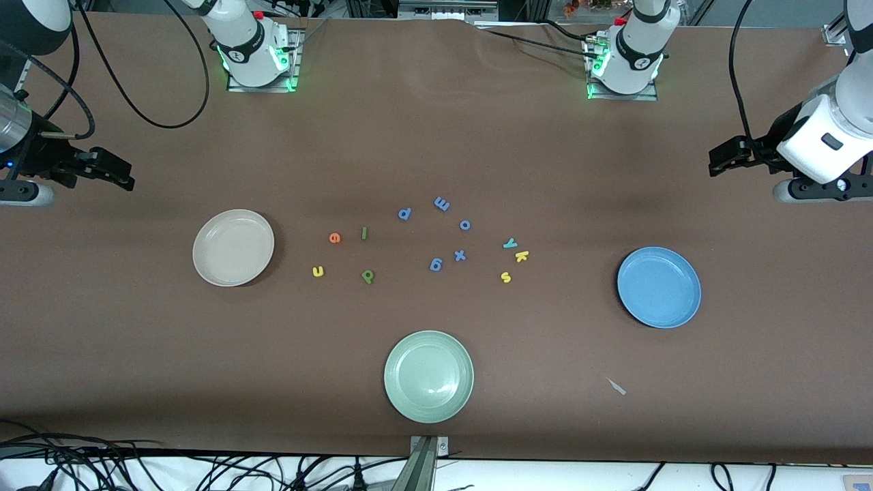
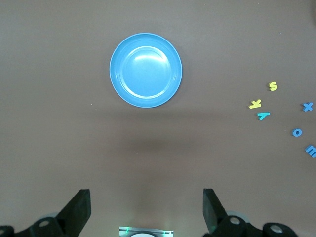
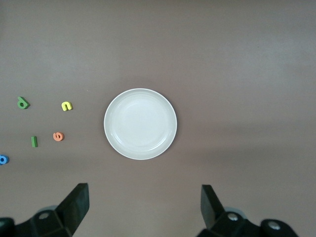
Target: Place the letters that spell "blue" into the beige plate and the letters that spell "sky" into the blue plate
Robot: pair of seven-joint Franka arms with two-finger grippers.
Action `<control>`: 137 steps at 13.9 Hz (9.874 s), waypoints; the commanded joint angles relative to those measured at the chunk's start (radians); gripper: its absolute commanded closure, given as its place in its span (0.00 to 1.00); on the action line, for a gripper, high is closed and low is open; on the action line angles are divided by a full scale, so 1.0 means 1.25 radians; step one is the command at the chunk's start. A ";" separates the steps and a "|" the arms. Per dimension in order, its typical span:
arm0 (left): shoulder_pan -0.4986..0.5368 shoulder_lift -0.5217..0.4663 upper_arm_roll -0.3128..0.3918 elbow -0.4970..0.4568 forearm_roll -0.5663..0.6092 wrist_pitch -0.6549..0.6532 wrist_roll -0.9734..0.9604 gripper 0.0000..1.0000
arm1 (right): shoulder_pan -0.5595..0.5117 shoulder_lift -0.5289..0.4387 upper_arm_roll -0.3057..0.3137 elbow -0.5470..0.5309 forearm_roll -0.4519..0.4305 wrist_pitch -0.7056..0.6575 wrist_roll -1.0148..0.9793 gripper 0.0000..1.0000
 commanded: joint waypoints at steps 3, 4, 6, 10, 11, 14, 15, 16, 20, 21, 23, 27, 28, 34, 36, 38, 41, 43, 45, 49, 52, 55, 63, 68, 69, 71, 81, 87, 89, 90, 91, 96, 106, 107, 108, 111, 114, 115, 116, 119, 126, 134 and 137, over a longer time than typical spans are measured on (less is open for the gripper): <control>0.040 -0.115 -0.004 -0.166 -0.004 0.107 0.016 0.00 | -0.001 0.001 0.000 0.007 -0.001 -0.010 -0.010 0.00; 0.040 -0.130 -0.005 -0.190 -0.004 0.119 0.016 0.00 | -0.001 0.001 0.000 0.007 -0.001 -0.010 -0.010 0.00; 0.040 -0.142 -0.005 -0.207 -0.004 0.114 0.016 0.00 | -0.001 0.001 -0.001 0.007 0.000 -0.010 -0.010 0.00; 0.040 -0.136 -0.005 -0.197 -0.004 0.101 0.015 0.00 | -0.001 0.001 0.000 0.006 -0.001 -0.010 -0.010 0.00; 0.039 -0.136 -0.007 -0.197 -0.004 0.099 0.013 0.00 | -0.001 0.001 0.000 0.007 -0.001 -0.010 -0.010 0.00; 0.039 -0.136 -0.007 -0.193 -0.004 0.093 0.012 0.00 | -0.001 0.001 0.000 0.006 -0.001 -0.010 -0.010 0.00; 0.039 -0.136 -0.007 -0.191 -0.004 0.092 0.011 0.00 | -0.001 0.001 0.000 0.007 -0.001 -0.010 -0.010 0.00; 0.034 -0.137 -0.008 -0.191 -0.004 0.091 0.006 0.00 | -0.001 0.001 0.000 0.007 -0.001 -0.010 -0.010 0.00; 0.032 -0.136 -0.008 -0.190 -0.004 0.092 0.005 0.00 | -0.001 0.001 -0.001 0.007 -0.001 -0.010 -0.010 0.00; 0.030 -0.136 -0.009 -0.189 -0.004 0.092 0.005 0.00 | -0.001 0.001 0.000 0.007 -0.001 -0.010 -0.010 0.00; 0.029 -0.134 -0.027 -0.174 -0.003 0.092 0.004 0.00 | -0.001 0.001 0.000 0.006 -0.001 -0.010 -0.010 0.00; 0.036 -0.130 -0.042 -0.170 0.005 0.091 0.003 0.00 | -0.001 0.001 0.000 0.006 -0.001 -0.010 -0.010 0.00; 0.039 -0.125 -0.041 -0.169 0.003 0.091 0.003 0.00 | -0.001 0.001 0.000 0.007 -0.001 -0.010 -0.010 0.00; 0.041 -0.124 -0.039 -0.172 0.005 0.087 0.002 0.00 | -0.001 0.001 0.000 0.006 -0.001 -0.017 -0.009 0.00; 0.041 -0.124 -0.039 -0.170 0.005 0.087 0.002 0.00 | -0.001 0.001 0.000 0.006 0.000 -0.018 -0.009 0.00; 0.041 -0.124 -0.039 -0.172 0.005 0.086 0.002 0.00 | -0.001 0.001 0.000 0.006 0.000 -0.018 -0.009 0.00; 0.040 -0.124 -0.043 -0.169 0.002 0.088 0.002 0.00 | -0.001 0.001 0.000 0.006 0.000 -0.018 -0.009 0.00; 0.040 -0.124 -0.042 -0.168 0.000 0.088 0.003 0.00 | -0.001 0.001 0.000 0.006 0.000 -0.018 -0.009 0.00; 0.040 -0.125 -0.043 -0.167 -0.001 0.088 0.002 0.00 | -0.001 0.001 0.000 0.006 0.000 -0.018 -0.009 0.00; 0.040 -0.124 -0.042 -0.168 -0.001 0.088 0.002 0.00 | -0.001 0.001 0.000 0.006 0.000 -0.018 -0.009 0.00; 0.040 -0.124 -0.043 -0.168 0.001 0.086 0.002 0.00 | -0.001 0.001 0.000 0.006 0.000 -0.018 -0.008 0.00; 0.041 -0.119 -0.039 -0.168 0.005 0.086 0.003 0.00 | -0.001 0.001 0.000 0.006 0.000 -0.018 -0.008 0.00; 0.040 -0.120 -0.042 -0.169 0.005 0.086 0.002 0.00 | -0.001 0.001 0.000 0.006 0.000 -0.021 -0.008 0.00; 0.039 -0.120 -0.045 -0.164 0.003 0.082 0.003 0.00 | 0.001 0.001 0.003 0.006 0.000 -0.023 -0.007 0.00; 0.039 -0.119 -0.045 -0.161 0.003 0.082 0.003 0.00 | 0.001 0.001 0.003 0.006 0.000 -0.023 -0.007 0.00; 0.038 -0.119 -0.047 -0.158 0.002 0.083 0.003 0.00 | 0.001 0.001 0.003 0.006 0.000 -0.023 -0.008 0.00; 0.030 -0.120 -0.082 -0.158 0.005 0.075 0.006 0.00 | 0.001 0.001 0.003 0.006 0.000 -0.023 -0.008 0.00; 0.027 -0.118 -0.085 -0.146 0.001 0.074 0.011 0.00 | 0.001 0.004 0.003 0.006 0.001 -0.022 -0.008 0.00; 0.027 -0.107 -0.093 -0.125 0.005 0.074 0.008 0.00 | 0.001 0.005 0.003 0.006 0.001 -0.022 -0.008 0.00; 0.027 -0.102 -0.094 -0.114 0.005 0.074 0.010 0.00 | 0.001 0.005 0.003 0.006 0.001 -0.022 -0.008 0.00; 0.028 -0.091 -0.093 -0.097 0.001 0.074 0.010 0.00 | 0.001 0.007 0.004 0.006 0.001 -0.022 -0.008 0.00; 0.025 -0.073 -0.100 -0.098 0.007 0.074 0.011 0.00 | 0.002 0.008 0.007 0.007 0.001 -0.022 -0.008 0.00; 0.024 -0.042 -0.134 -0.148 -0.003 0.105 0.012 0.00 | 0.053 0.071 0.007 0.007 0.000 -0.016 -0.040 0.00; 0.019 -0.027 -0.134 -0.157 -0.004 0.136 0.007 0.00 | 0.064 0.089 0.007 0.007 0.001 -0.010 -0.039 0.00; 0.005 -0.004 -0.134 -0.157 -0.004 0.156 0.006 0.00 | 0.075 0.108 0.007 0.007 0.006 -0.001 -0.037 0.00; -0.011 0.050 -0.134 -0.204 -0.034 0.292 -0.006 0.00 | 0.099 0.149 0.007 0.007 0.017 0.054 -0.036 0.00; -0.027 0.099 -0.134 -0.256 -0.115 0.385 -0.006 0.00 | 0.138 0.212 0.007 0.007 0.037 0.126 -0.036 0.00; -0.031 0.115 -0.135 -0.268 -0.124 0.435 -0.008 0.00 | 0.156 0.232 0.007 0.007 0.036 0.155 -0.024 0.00; -0.041 0.124 -0.149 -0.298 -0.125 0.505 -0.008 0.00 | 0.169 0.249 0.007 0.007 0.036 0.174 0.009 0.00; -0.103 0.211 -0.153 -0.341 -0.127 0.705 -0.021 0.00 | 0.206 0.311 0.007 0.007 0.037 0.253 0.055 0.00; -0.203 0.355 -0.105 -0.331 -0.118 0.839 -0.096 0.00 | 0.245 0.409 0.022 -0.029 0.057 0.426 0.086 0.00; -0.274 0.429 -0.052 -0.319 -0.118 0.900 -0.101 0.29 | 0.254 0.433 0.037 -0.192 0.060 0.694 0.103 0.00; -0.284 0.440 -0.047 -0.319 -0.118 0.902 -0.100 0.37 | 0.255 0.447 0.037 -0.197 0.060 0.705 0.106 0.00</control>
